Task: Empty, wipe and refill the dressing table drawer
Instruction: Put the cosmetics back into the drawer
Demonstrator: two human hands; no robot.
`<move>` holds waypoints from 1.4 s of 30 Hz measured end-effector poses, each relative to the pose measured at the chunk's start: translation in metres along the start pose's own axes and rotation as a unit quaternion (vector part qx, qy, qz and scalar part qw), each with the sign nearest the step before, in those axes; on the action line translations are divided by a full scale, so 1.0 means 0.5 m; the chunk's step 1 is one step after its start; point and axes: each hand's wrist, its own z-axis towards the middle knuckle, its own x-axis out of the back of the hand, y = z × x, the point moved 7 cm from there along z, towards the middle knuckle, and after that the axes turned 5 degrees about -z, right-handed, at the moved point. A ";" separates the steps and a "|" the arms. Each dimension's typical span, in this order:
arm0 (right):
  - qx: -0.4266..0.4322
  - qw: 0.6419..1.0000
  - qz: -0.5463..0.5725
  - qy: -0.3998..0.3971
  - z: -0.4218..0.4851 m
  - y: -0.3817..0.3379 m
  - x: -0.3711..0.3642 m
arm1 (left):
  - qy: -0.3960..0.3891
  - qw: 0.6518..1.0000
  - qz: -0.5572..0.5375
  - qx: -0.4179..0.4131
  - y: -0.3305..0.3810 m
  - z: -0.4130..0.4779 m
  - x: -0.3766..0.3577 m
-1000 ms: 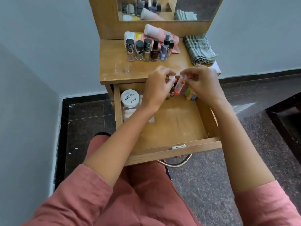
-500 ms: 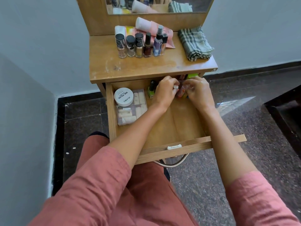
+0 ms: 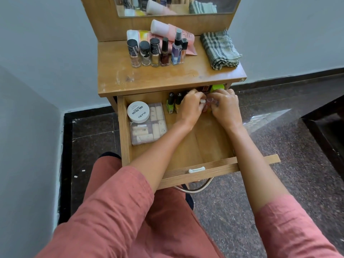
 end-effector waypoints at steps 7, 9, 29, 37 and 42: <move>0.005 1.000 -0.010 0.005 -0.004 0.000 0.003 | 0.005 1.000 -0.003 -0.003 0.007 -0.006 0.004; 0.003 1.000 -0.010 0.004 -0.004 -0.001 0.005 | 0.005 1.000 -0.003 -0.004 0.008 -0.007 0.006; 0.008 0.983 0.167 0.070 0.103 -0.144 0.121 | 0.201 0.967 0.020 -0.153 0.099 0.037 0.258; 0.024 0.993 0.109 0.035 0.193 -0.176 0.100 | 0.162 0.969 0.138 -0.124 0.096 0.106 0.289; 0.050 0.996 0.066 0.012 0.213 -0.180 0.085 | 0.142 0.973 0.137 -0.117 0.094 0.124 0.278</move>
